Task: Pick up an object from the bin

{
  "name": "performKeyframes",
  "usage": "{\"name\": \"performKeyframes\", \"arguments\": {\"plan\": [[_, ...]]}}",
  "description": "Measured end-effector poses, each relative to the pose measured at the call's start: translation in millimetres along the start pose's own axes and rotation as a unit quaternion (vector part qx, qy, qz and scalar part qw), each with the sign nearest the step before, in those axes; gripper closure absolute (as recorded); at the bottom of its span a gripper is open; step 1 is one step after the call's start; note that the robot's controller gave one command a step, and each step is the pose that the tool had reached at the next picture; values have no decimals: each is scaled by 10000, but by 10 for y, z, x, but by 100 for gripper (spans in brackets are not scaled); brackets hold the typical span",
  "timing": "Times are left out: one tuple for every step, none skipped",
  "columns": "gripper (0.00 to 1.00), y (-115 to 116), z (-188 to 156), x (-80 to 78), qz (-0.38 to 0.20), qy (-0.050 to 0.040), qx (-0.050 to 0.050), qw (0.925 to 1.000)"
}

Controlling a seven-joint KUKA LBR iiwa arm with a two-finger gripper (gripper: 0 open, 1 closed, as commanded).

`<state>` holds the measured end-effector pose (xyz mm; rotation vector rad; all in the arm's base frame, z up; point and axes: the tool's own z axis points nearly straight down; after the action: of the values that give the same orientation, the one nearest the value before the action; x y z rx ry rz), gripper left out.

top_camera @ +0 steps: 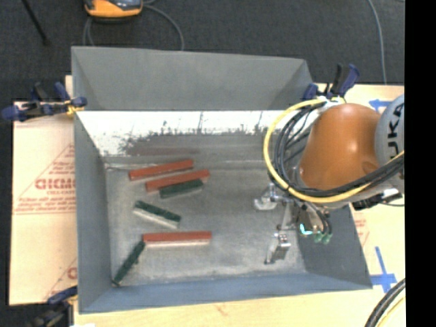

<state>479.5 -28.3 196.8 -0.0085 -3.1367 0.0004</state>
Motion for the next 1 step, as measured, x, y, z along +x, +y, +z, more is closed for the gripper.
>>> {"name": "performKeyframes", "arguments": {"plan": [[0,0,-35,-18,-7,-39,3,10000]]}}
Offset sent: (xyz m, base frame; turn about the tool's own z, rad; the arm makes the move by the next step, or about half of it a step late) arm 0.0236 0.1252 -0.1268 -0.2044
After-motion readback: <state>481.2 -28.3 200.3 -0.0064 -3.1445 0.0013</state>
